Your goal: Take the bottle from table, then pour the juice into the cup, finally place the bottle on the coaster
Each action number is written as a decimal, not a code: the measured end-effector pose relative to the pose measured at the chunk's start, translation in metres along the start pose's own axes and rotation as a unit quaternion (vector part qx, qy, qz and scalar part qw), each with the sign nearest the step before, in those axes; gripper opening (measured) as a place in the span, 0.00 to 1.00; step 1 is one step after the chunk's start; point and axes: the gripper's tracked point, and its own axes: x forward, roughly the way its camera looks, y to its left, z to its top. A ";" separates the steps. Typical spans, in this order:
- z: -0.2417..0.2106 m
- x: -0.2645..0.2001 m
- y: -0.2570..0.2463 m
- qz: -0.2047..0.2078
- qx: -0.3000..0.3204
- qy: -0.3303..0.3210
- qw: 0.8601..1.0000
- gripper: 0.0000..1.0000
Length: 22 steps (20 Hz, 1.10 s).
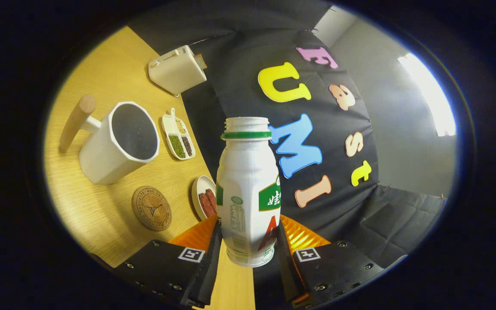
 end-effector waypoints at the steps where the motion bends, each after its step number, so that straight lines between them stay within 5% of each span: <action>1: 0.003 0.003 -0.001 -0.002 -0.011 -0.003 1.000 0.62; 22: 0.017 0.001 -0.009 -0.048 -0.168 -0.032 0.984 0.62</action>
